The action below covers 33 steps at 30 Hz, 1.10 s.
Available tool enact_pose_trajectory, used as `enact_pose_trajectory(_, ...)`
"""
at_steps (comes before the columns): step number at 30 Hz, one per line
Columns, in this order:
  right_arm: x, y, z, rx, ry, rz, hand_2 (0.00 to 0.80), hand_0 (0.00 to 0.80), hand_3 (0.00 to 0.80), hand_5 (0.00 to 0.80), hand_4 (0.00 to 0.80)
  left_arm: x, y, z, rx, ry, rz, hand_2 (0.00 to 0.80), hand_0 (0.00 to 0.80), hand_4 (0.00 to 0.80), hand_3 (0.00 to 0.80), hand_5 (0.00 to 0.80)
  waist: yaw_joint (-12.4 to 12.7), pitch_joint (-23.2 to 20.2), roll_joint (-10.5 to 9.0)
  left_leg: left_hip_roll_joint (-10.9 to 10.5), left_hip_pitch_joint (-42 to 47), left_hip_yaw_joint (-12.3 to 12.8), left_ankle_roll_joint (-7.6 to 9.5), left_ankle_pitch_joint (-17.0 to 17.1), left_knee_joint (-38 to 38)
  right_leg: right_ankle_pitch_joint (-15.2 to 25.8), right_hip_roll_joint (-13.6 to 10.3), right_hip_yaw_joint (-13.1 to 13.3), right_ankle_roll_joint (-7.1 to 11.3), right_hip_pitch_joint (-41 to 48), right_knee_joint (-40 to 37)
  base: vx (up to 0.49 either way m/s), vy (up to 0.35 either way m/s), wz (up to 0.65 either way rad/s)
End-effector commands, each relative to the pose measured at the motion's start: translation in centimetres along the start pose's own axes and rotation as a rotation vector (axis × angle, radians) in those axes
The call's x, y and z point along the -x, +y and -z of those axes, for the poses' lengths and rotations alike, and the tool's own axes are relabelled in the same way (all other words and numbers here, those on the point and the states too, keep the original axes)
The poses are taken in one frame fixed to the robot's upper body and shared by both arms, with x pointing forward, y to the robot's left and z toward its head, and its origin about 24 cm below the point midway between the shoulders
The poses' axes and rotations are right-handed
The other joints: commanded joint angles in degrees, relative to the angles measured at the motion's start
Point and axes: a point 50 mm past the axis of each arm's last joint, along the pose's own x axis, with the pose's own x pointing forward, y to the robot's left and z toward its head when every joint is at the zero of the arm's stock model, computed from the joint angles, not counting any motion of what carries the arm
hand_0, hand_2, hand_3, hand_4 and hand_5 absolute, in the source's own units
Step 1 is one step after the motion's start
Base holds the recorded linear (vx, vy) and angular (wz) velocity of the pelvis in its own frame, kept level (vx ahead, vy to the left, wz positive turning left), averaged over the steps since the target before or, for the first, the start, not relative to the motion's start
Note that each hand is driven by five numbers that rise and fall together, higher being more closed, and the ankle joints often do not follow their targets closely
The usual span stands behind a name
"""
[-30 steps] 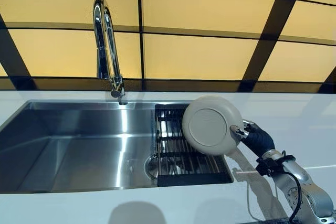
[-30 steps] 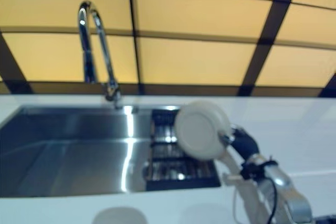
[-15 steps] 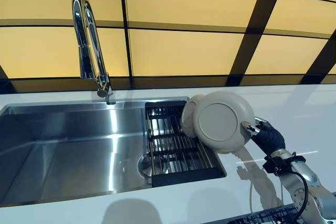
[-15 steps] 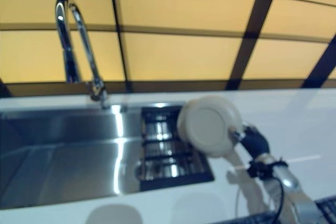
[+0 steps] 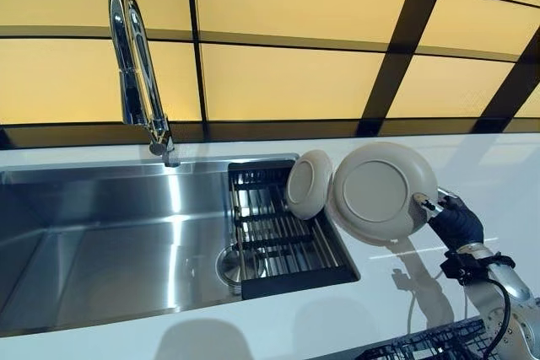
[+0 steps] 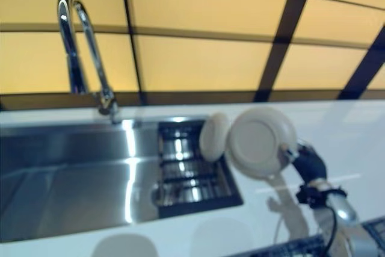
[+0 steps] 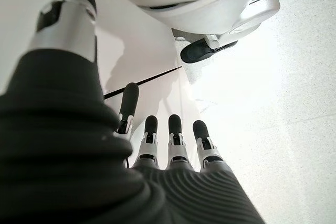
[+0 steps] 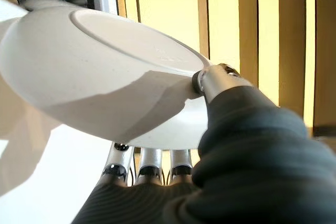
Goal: Take plates into dishwasher
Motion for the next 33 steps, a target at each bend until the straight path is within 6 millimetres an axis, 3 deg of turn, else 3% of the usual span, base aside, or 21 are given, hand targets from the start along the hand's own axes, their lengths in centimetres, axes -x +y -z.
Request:
enact_pose_trajectory(1,-0.4,-0.9,-4.7,0.022,-0.217,0.001,0.800,0.800,0.800,0.800,0.800,-0.7,2.2,-2.5,0.000,-0.074,-0.057,0.000,0.000,0.000,0.000,0.000,0.0,-0.6,-0.06,-2.6,2.1,0.0,3.95,-4.0,0.6,10.0,-2.2,3.9,3.34,-5.5,3.0,-0.024,0.017,-0.06)
enact_pose_trajectory(22,1.5,-3.4,-4.6,-0.007,-0.219,0.049,0.800,0.800,0.800,0.800,0.800,-0.7,3.1,-2.6,-0.009,-0.085,-0.075,0.000,0.000,0.000,0.000,0.000,-3.0,-0.5,-0.54,-3.5,2.0,1.1,4.87,-5.1,0.8,13.9,-3.2,7.4,3.99,-9.2,6.7,-0.021,0.031,-0.14)
enact_pose_trajectory(28,1.5,-3.4,-4.4,-0.014,-0.194,0.014,0.800,0.800,0.800,0.800,0.800,-0.6,3.8,-2.6,-0.033,-0.081,-0.083,0.000,0.000,0.000,0.000,0.000,-3.5,0.4,-0.80,-2.0,3.6,5.4,4.09,-5.2,0.7,17.8,-5.4,3.6,5.65,-12.8,9.4,-0.039,0.009,-0.48)
enact_pose_trajectory(33,1.5,-3.0,-4.4,0.004,-0.192,-0.026,0.800,0.800,0.800,0.800,0.800,-0.7,4.1,-3.4,-0.036,-0.103,-0.083,0.000,0.000,0.000,0.000,0.000,-2.5,0.5,0.28,0.1,1.9,10.3,4.49,-3.0,0.7,17.8,-8.9,-0.4,5.07,-12.1,18.0,-0.147,0.023,-0.46)
